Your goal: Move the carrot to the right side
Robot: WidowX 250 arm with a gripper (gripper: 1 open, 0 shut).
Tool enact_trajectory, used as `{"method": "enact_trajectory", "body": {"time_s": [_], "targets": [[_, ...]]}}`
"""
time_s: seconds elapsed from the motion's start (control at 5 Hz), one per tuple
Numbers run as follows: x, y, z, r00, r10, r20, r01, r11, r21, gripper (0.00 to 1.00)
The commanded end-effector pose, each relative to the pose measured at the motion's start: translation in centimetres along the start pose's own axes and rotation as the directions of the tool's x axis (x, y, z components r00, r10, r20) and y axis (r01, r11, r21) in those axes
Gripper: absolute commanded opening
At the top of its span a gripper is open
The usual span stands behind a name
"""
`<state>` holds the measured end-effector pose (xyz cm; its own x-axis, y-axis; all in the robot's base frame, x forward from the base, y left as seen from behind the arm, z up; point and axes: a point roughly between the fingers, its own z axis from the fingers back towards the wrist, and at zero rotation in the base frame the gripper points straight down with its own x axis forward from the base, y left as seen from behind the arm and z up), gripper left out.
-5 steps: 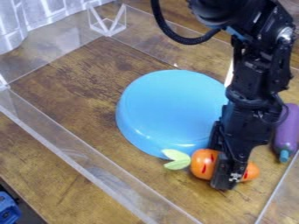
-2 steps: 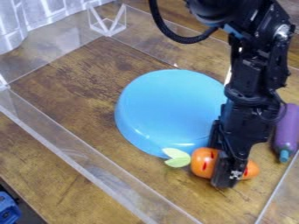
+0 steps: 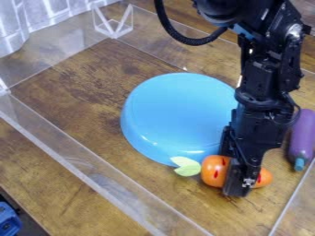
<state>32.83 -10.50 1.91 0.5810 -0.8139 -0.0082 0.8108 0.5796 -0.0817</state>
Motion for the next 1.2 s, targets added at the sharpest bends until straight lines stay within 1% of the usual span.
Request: {"method": "enact_trajectory", "body": {"time_s": [0.0,0.6,1.0], "targets": [[-1.5,1.0,0.1,0.998,0.058,0.013,-0.058,0.998,0.010,1.00],[-1.7,0.9,1.0,0.993,0.109,0.035,-0.110,0.994,0.025,1.00],[-1.9,0.9,1.9,0.988,0.146,0.054,-0.148,0.988,0.037,1.00]]}}
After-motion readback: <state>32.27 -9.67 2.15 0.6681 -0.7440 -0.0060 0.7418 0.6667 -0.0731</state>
